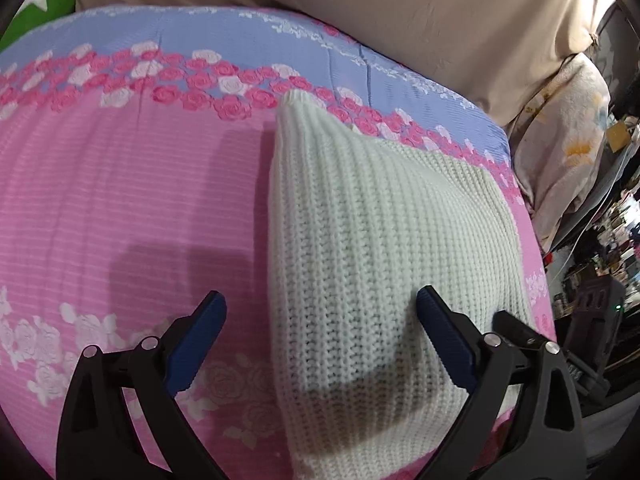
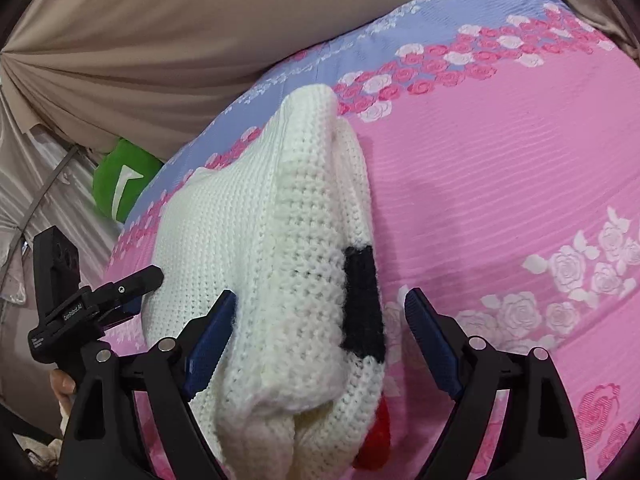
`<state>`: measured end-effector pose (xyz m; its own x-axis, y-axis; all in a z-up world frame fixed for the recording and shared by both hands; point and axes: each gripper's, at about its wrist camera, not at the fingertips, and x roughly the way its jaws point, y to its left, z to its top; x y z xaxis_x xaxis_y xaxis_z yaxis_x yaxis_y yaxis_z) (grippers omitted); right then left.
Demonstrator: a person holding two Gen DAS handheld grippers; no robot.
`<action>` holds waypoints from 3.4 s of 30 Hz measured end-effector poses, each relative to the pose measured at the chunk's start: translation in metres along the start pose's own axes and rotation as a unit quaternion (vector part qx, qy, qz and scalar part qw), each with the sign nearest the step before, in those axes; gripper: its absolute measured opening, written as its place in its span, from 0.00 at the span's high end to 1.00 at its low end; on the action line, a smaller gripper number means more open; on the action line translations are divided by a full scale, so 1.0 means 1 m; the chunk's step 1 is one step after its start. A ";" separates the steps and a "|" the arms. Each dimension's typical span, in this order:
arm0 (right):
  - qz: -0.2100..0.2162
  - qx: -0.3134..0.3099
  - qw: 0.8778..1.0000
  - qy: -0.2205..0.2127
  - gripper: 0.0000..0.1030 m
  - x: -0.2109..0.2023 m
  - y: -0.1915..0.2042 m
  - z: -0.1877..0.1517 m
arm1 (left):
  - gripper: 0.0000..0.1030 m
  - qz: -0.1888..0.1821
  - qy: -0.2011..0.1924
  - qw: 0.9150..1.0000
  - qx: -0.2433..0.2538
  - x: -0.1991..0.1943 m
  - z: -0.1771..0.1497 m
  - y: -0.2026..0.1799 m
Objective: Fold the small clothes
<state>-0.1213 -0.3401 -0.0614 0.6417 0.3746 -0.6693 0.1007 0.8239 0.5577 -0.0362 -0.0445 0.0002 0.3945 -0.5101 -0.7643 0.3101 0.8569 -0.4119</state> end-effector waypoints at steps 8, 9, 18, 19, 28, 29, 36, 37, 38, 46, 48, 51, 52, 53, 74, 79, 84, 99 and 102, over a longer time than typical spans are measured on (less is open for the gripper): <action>0.028 0.001 1.000 0.006 0.16 0.012 0.002 0.005 | 0.06 -0.054 0.029 0.998 -0.019 0.027 0.004 -0.006; 0.030 0.000 1.000 0.006 0.16 0.012 0.001 0.005 | 0.06 -0.052 0.025 0.998 -0.014 0.028 0.004 -0.009; 0.052 -0.003 0.999 0.008 0.15 0.019 0.004 0.012 | 0.12 -0.039 0.021 0.999 0.014 0.034 0.009 -0.028; 0.053 -0.003 0.999 0.006 0.18 0.019 0.004 0.012 | 0.14 -0.037 0.019 0.999 0.021 0.032 0.009 -0.029; 0.065 -0.012 0.998 -0.025 0.56 0.000 0.014 0.014 | 0.52 -0.034 -0.012 0.995 0.089 0.012 0.016 -0.048; 0.061 -0.017 0.997 -0.034 0.57 -0.007 0.016 0.015 | 0.54 -0.042 -0.020 0.994 0.100 0.007 0.017 -0.053; 0.034 -0.026 0.996 -0.084 0.57 -0.045 0.009 0.017 | 0.53 -0.090 -0.041 0.983 0.152 -0.003 0.022 -0.085; 0.027 -0.017 0.997 -0.076 0.56 -0.040 0.003 0.017 | 0.51 -0.088 -0.026 0.985 0.150 0.010 0.022 -0.085; 0.018 -0.003 0.998 -0.060 0.55 -0.031 -0.008 0.016 | 0.49 -0.083 -0.005 0.986 0.143 0.025 0.021 -0.083; 0.054 0.054 0.996 -0.036 0.32 -0.008 -0.044 0.013 | 0.20 -0.088 0.027 0.992 0.090 0.056 0.023 -0.065; 0.050 0.044 0.997 -0.036 0.36 -0.006 -0.039 0.014 | 0.29 -0.090 0.027 0.991 0.090 0.057 0.024 -0.067; 0.038 0.022 0.998 -0.052 0.52 -0.015 -0.021 0.012 | 0.49 -0.088 0.011 0.990 0.111 0.044 0.025 -0.078; 0.034 0.015 0.998 -0.059 0.55 -0.021 -0.015 0.012 | 0.51 -0.092 0.006 0.989 0.116 0.040 0.025 -0.082; 0.032 0.008 0.997 -0.068 0.55 -0.027 -0.008 0.013 | 0.53 -0.101 -0.001 0.987 0.123 0.030 0.027 -0.087; 0.152 -0.267 0.889 -0.341 0.51 -0.199 0.252 0.094 | 0.50 -0.130 -0.405 0.859 0.286 -0.284 0.086 -0.109; 0.142 -0.235 0.925 -0.262 0.48 -0.108 0.264 0.139 | 0.48 -0.079 -0.357 0.901 0.233 -0.245 0.133 -0.061; 0.076 -0.134 0.983 -0.100 0.40 0.074 0.195 0.153 | 0.38 -0.002 -0.216 0.966 0.141 -0.108 0.175 0.032; -0.040 -0.224 0.970 -0.090 0.57 0.111 0.213 0.094 | 0.43 0.101 -0.157 0.975 0.125 -0.054 0.111 0.076; -0.091 -0.235 0.966 -0.061 0.71 0.147 0.203 0.094 | 0.43 0.126 -0.143 0.973 0.130 -0.033 0.108 0.076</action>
<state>0.0649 -0.1574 -0.0008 0.7338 0.1764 -0.6561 -0.1182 0.9841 0.1324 0.0681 0.0292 0.0478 0.6988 -0.3180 -0.6407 0.3660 0.9286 -0.0616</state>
